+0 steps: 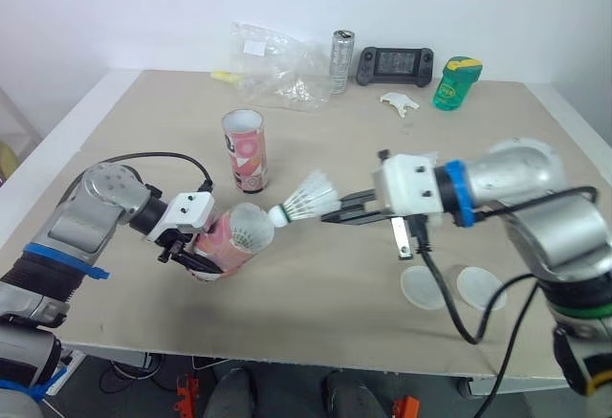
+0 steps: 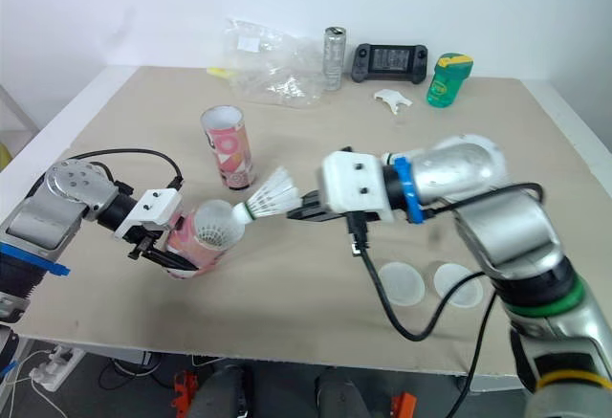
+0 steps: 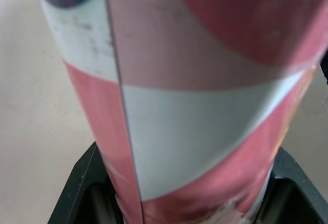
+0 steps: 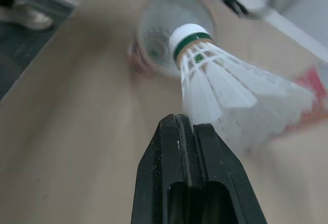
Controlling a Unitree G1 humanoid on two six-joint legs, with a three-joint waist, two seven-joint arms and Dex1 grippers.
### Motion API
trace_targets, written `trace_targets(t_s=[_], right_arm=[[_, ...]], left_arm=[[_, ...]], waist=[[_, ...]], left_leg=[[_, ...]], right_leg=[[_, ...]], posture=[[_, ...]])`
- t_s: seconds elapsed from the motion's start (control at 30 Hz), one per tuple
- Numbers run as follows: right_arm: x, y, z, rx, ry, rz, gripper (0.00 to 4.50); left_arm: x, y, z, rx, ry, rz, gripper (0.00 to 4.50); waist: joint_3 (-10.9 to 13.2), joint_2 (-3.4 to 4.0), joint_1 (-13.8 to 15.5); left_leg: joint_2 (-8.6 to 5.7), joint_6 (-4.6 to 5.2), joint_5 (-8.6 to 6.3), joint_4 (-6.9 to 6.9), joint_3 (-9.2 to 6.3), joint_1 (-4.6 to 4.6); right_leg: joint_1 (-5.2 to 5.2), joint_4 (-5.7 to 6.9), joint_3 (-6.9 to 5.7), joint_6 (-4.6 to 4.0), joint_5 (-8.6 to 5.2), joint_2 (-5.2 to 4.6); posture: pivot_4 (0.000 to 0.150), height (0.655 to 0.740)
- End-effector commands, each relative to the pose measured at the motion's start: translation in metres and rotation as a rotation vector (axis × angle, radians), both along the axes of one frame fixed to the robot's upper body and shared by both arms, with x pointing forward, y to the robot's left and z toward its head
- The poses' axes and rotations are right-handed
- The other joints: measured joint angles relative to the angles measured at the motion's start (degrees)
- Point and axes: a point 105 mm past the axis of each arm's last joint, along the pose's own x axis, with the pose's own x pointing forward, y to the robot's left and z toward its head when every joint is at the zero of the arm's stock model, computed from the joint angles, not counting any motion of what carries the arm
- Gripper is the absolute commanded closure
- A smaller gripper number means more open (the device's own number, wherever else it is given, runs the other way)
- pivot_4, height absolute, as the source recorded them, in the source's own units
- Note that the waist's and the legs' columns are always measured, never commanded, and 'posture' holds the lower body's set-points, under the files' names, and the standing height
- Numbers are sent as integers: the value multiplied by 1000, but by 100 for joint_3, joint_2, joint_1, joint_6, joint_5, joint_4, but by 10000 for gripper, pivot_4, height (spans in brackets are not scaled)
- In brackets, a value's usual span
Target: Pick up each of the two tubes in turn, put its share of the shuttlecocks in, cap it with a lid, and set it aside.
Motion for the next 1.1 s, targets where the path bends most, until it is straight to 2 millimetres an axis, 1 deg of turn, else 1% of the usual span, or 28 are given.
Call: trace_targets(t_s=[0.03, 0.3, 0.37, 0.4, 0.43, 0.47, 0.5, 0.53, 0.6, 0.63, 0.67, 0.7, 0.73, 0.83, 0.9, 0.93, 0.97, 1.0, 1.1], right_arm=[[8, 12, 5, -63, -76, 36, 44547], [7, 30, 0, -160, -105, 159, 44547], [9, 37, 3, -157, -72, 156, 38548], [9, 40, 6, -150, -71, 158, 36720], [9, 44, 10, -137, -71, 165, 32955], [7, 49, 15, -112, -57, 184, 30662], [5, 51, 18, -96, -48, 198, 25438], [3, 53, 21, -79, -38, 208, 22810], [5, 55, 24, -68, -41, 199, 12806], [6, 55, 25, -64, -42, 196, 10354], [6, 55, 26, -51, -35, 191, 5183], [6, 53, 29, -28, -3, 189, 1757], [7, 49, 33, 5, 37, 180, 755], [13, 38, 42, 85, 134, 153, 755], [19, 37, 39, 97, 169, 116, 755], [23, 38, 34, 82, 173, 94, 6713], [26, 40, 30, 68, 167, 81, 9941], [26, 42, 24, 49, 159, 83, 14229], [26, 49, 15, 7, 131, 94, 28999]], left_arm=[[-3, 2, -16, 36, 52, 13, 20785], [-8, 4, -17, 33, 57, 23, 20785], [-8, 4, -17, 33, 58, 25, 20785], [-8, 4, -17, 33, 58, 26, 20785], [-8, 4, -17, 33, 58, 27, 20785], [-9, 4, -17, 33, 58, 27, 20785], [-9, 4, -17, 33, 58, 27, 20785], [-9, 4, -17, 33, 58, 27, 20785], [-9, 3, -17, 31, 59, 27, 20785], [-10, 3, -18, 31, 59, 26, 20785], [-10, 3, -18, 31, 60, 25, 20785], [-10, 3, -18, 31, 60, 25, 20785], [-10, 3, -18, 30, 60, 25, 20785], [-11, 3, -18, 31, 61, 26, 20785], [-11, 4, -19, 34, 62, 28, 20785], [-11, 5, -19, 35, 62, 29, 20785], [-11, 5, -19, 34, 62, 29, 20785], [-10, 5, -19, 32, 61, 31, 20785], [-10, 4, -18, 22, 61, 34, 20785]], waist=[[0, 0, 0], [-1, -2, 2], [-1, -2, 2], [-1, -2, -5], [-1, -2, -4], [-1, -3, -4], [-1, -2, -4], [-1, -3, -4], [-1, -3, 0], [-1, -4, 2], [-1, -4, 1], [-1, -4, 1], [-1, -4, 0], [-1, -5, -1], [-1, -5, -7], [-1, -4, -8], [-1, -4, -9], [-1, -4, -9], [-1, -4, -8]], left_leg=[[1, 1, 1, 2, -1, 1], [8, 1, 1, -2, 4, -5], [10, 1, 1, -2, 4, -6], [11, 1, 1, -3, 4, -5], [11, 1, 1, -3, 7, -5], [11, 1, 1, -4, 7, -6], [12, 1, 1, -4, 7, -6], [12, 1, 1, -4, 7, -6], [12, 1, 1, -6, 5, -7], [12, 1, 1, -6, 5, -7], [11, 1, 1, -6, 6, -8], [11, 1, 1, -6, 7, -9], [11, 1, 1, -6, 7, -8], [12, 1, 1, -9, 6, -8], [12, 1, 1, -9, 7, -8], [12, 1, 1, -9, 7, -8], [12, 1, 1, -11, 7, -7], [12, 1, 1, -12, 6, -6], [12, 1, 1, -14, 6, -7]], right_leg=[[0, 1, -2, -1, 0, 1], [13, 6, -2, -6, 2, 6], [10, 9, -2, -8, 2, 9], [10, 9, -2, -10, 1, 9], [9, 9, -1, -10, 1, 9], [9, 9, -1, -10, 1, 9], [10, 9, -2, -11, 1, 9], [9, 9, -1, -11, 1, 9], [10, 9, -3, -13, -2, 9], [10, 9, -3, -13, -2, 9], [10, 9, -2, -13, -3, 8], [10, 8, -2, -13, -3, 8], [9, 8, -2, -13, -2, 8], [10, 9, -2, -14, -2, 8], [10, 8, -2, -14, -2, 8], [10, 8, -2, -15, -2, 8], [9, 8, -2, -16, -2, 9], [8, 9, -2, -16, -3, 10], [6, 9, -3, -17, -5, 10]], posture=[[1500, 7394], [1500, 7394], [1500, 7394], [1500, 7394], [1500, 7394], [1500, 7394], [1500, 7394], [1500, 7394], [1500, 7394], [1500, 7394], [1500, 7394], [1500, 7394], [1500, 7394], [1500, 7394], [1500, 7394], [1500, 7394], [1500, 7394], [1500, 7394], [1500, 7394]])
